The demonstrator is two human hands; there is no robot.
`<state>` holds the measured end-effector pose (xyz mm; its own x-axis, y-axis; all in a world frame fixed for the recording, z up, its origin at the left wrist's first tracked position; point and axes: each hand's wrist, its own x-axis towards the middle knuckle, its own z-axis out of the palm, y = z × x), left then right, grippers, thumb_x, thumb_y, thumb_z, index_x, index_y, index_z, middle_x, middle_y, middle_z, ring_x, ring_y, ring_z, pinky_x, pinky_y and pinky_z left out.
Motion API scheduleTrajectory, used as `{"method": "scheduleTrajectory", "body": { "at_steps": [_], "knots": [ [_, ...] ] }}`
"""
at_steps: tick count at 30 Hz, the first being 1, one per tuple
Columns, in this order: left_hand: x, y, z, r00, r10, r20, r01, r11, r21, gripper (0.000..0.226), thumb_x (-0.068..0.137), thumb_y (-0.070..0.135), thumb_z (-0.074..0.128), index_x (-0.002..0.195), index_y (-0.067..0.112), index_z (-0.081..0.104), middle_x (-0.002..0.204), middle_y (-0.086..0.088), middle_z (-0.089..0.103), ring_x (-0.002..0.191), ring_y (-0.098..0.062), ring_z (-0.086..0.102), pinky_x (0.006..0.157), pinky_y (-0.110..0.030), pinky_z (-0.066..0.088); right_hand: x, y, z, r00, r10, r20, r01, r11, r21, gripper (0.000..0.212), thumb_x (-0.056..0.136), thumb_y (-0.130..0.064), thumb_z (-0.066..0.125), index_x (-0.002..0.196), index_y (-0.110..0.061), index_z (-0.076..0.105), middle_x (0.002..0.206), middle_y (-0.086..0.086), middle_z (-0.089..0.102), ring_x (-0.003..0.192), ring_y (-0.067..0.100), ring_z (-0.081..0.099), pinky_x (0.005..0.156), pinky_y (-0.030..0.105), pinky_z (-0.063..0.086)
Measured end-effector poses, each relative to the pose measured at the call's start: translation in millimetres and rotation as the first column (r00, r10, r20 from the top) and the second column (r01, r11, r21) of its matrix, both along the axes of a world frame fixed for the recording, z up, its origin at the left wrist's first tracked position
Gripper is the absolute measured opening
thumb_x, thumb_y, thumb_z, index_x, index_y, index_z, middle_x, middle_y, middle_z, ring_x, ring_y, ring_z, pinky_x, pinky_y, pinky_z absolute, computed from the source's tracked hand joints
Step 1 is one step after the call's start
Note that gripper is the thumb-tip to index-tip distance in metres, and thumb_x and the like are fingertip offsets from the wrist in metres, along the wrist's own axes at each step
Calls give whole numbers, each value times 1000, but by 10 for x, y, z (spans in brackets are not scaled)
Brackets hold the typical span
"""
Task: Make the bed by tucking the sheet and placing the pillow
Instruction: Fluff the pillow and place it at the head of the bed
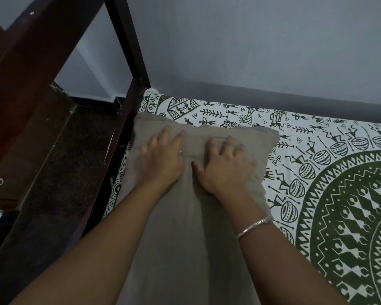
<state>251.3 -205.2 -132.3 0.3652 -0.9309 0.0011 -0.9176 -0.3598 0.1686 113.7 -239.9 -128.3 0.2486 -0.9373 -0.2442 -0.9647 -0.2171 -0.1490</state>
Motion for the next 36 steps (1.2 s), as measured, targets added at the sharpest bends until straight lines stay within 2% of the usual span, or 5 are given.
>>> {"method": "scheduleTrajectory", "body": {
  "at_steps": [5,11,16,21,36],
  "knots": [
    [41,-116,-339,984,-164,-74,178,950,255,51,95,47,26,144,49,12,159,10,4,145,-20,3,109,-62,1,25,-186,-308,913,402,66,-405,913,38,60,96,-51,27,150,-35,10,160,-4,7,146,26,3,112,55,1],
    [190,64,-327,998,45,-40,-36,980,196,62,90,62,20,146,38,18,159,-1,8,144,-34,4,107,-64,2,-402,-336,-403,974,-223,40,214,963,163,78,79,-80,14,147,-43,3,160,5,1,141,46,6,107,66,9],
    [-119,574,-398,947,-322,-2,319,937,145,64,87,58,15,146,36,25,159,3,10,145,-23,12,111,-56,7,-310,332,-450,928,351,123,-333,931,-151,61,90,-58,27,147,-45,12,160,-4,8,146,29,4,112,57,5],
    [-30,818,-330,998,-62,-24,65,989,130,71,86,62,24,149,30,17,158,-4,12,143,-34,15,107,-61,16,-595,541,-441,974,-201,101,195,979,62,80,82,-75,18,149,-36,-1,159,11,-4,142,43,1,109,64,6],
    [-536,2095,-252,916,-398,38,388,907,165,70,85,64,31,147,31,26,157,0,17,140,-33,26,102,-69,23,-987,1912,-287,964,258,69,-255,966,-49,75,84,-67,29,150,-34,15,159,1,11,143,39,15,107,67,13]
  ]
}}
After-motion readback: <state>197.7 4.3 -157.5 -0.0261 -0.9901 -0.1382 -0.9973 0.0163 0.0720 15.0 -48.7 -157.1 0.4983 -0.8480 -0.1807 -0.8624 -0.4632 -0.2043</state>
